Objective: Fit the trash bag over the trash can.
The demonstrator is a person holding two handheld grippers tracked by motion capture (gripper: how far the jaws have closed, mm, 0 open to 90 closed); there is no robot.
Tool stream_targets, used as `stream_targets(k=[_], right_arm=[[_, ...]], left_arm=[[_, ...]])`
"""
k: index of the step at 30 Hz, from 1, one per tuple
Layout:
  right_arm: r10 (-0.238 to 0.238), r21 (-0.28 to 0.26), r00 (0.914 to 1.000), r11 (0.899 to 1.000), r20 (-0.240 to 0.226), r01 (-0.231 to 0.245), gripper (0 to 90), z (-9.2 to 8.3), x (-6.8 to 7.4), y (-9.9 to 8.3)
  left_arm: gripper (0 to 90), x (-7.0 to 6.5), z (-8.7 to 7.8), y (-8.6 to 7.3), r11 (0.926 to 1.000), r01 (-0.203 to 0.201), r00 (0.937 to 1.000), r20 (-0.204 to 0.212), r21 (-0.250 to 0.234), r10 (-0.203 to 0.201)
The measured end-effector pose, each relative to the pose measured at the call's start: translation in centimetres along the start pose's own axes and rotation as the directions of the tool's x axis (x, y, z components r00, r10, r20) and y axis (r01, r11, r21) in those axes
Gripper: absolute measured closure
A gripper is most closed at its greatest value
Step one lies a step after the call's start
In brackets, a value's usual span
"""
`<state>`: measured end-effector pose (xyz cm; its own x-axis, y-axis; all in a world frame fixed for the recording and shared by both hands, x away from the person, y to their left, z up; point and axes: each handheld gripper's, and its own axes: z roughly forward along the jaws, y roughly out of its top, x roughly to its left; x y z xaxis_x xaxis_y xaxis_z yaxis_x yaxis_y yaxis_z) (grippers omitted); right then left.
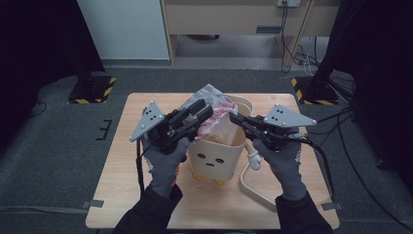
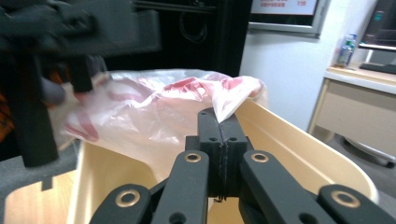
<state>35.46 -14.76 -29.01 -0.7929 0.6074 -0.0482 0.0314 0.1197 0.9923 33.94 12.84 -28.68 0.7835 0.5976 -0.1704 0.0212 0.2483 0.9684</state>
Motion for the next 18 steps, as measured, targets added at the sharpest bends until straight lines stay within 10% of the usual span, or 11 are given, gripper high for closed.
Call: stream_targets(k=[7,18], right_arm=[[-0.006,0.033,0.9986,0.999,0.052,0.005,90.0,-1.0,-0.9,-1.0],[-0.031,0.066,0.9969,0.997,0.072,0.026,88.4,-0.8,-0.9,-1.5]], left_arm=[[48.5,2.5,-2.3,-0.2,0.9984,0.024,0.9907,-0.135,0.051,-0.017],[43.2,3.1,-1.8,-2.0,0.9883,0.068,0.9824,-0.182,0.137,-0.042]])
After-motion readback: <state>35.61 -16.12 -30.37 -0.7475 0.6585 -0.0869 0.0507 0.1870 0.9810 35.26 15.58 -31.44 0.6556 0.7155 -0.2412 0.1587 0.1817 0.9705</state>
